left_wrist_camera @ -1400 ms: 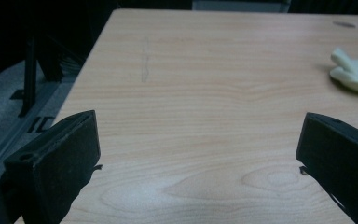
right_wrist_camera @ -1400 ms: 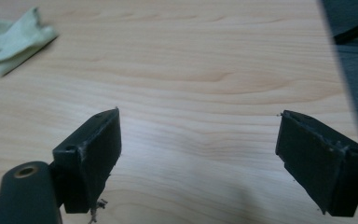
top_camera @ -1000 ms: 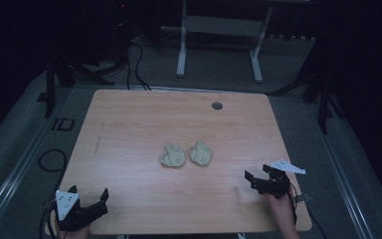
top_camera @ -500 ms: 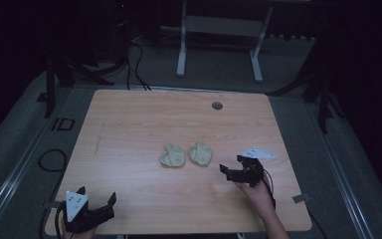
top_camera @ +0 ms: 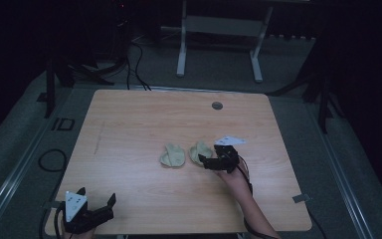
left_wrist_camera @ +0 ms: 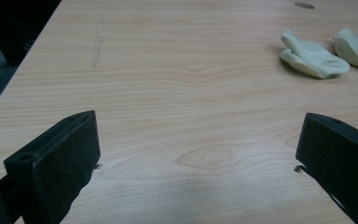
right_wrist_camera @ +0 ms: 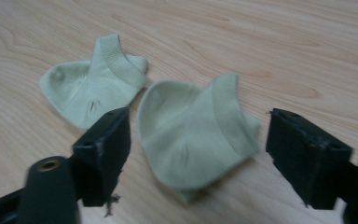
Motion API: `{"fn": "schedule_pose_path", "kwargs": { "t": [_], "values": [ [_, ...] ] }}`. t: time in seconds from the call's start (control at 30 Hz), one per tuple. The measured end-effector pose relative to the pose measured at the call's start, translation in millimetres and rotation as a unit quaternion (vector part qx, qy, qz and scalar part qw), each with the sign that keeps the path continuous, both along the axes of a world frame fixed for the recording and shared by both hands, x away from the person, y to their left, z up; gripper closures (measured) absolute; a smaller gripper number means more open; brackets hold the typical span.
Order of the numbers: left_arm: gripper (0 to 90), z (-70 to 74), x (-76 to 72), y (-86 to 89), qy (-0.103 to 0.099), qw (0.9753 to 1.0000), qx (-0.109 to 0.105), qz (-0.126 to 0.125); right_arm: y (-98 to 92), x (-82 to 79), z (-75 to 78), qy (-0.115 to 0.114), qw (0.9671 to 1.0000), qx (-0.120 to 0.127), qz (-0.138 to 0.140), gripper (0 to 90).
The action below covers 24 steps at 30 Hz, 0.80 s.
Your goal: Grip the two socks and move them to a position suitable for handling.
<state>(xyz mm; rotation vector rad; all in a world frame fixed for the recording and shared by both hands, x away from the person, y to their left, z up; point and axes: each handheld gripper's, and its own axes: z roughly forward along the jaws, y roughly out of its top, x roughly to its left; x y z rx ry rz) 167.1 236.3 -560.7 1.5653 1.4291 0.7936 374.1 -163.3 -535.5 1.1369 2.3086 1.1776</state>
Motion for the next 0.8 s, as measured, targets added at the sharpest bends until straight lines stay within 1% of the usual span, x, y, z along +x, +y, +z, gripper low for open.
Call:
{"fn": "schedule_pose_path", "kwargs": {
  "t": [0.03, 0.13, 0.17, 0.27, 0.33, 0.37, 0.4, 0.43, 0.5, 0.57, 0.6, 0.63, 0.67, 0.8],
  "values": [
    [0.0, -0.1, -0.4, -0.2, 0.001, 1.0000, 0.002, -0.002, 3.9, 2.7, -1.4, 0.004, 1.0000, -0.003, 0.003, 23.7],
    [0.0, 0.2, -1.1, 0.4, -0.001, 1.0000, 0.004, -0.002, 14.3, 10.2, -6.3, 0.006, 0.9998, -0.016, 0.001, 25.6],
    [0.0, 0.4, -1.1, 0.7, -0.002, 1.0000, 0.002, -0.001, 18.2, 12.9, -8.2, 0.003, 0.9997, -0.026, -0.001, 26.5],
    [0.0, -0.1, -0.8, 2.1, 0.002, 1.0000, -0.001, 0.002, 25.2, 18.4, -13.0, -0.001, 0.9991, -0.042, -0.007, 27.1],
    [0.0, -0.6, -0.9, 2.7, 0.004, 1.0000, -0.005, 0.004, 29.2, 22.4, -19.0, 0.004, 0.9987, -0.051, -0.008, 27.1],
    [0.0, -0.7, -1.2, 2.7, 0.005, 1.0000, -0.005, 0.005, 32.0, 23.3, -23.0, 0.002, 0.9980, -0.063, -0.010, 27.0],
    [0.0, -0.5, -1.7, 2.8, 0.006, 1.0000, -0.003, 0.006, 34.4, 23.7, -26.3, 0.005, 0.9974, -0.071, -0.012, 26.7],
    [0.0, -0.1, -2.4, 3.0, 0.004, 1.0000, -0.006, 0.005, 36.2, 22.9, -28.4, 0.000, 0.9971, -0.075, -0.013, 25.8],
    [0.0, 1.2, -3.6, 2.3, 0.001, 1.0000, -0.002, 0.009, 40.4, 19.5, -30.8, -0.018, 0.9949, -0.099, -0.009, 26.2],
    [0.0, 1.7, -4.1, 1.9, 0.000, 1.0000, 0.000, 0.010, 40.4, 18.5, -31.7, -0.018, 0.9954, -0.093, -0.014, 26.5],
    [0.0, 2.0, -4.0, 1.6, 0.000, 0.9999, 0.003, 0.012, 40.1, 17.4, -32.6, -0.022, 0.9954, -0.092, -0.015, 27.3],
    [0.0, 2.4, -4.0, 1.6, -0.001, 0.9999, 0.003, 0.014, 39.9, 16.8, -32.9, -0.023, 0.9955, -0.090, -0.016, 29.0],
    [0.0, 2.5, -4.0, 1.5, -0.001, 0.9999, 0.002, 0.015, 40.0, 16.8, -32.4, -0.023, 0.9954, -0.091, -0.017, 32.5],
    [0.0, 2.2, -4.9, 2.1, 0.001, 0.9999, 0.002, 0.016, 43.5, 14.5, -30.5, -0.028, 0.9945, -0.099, -0.016, 48.5]
  ]
}}
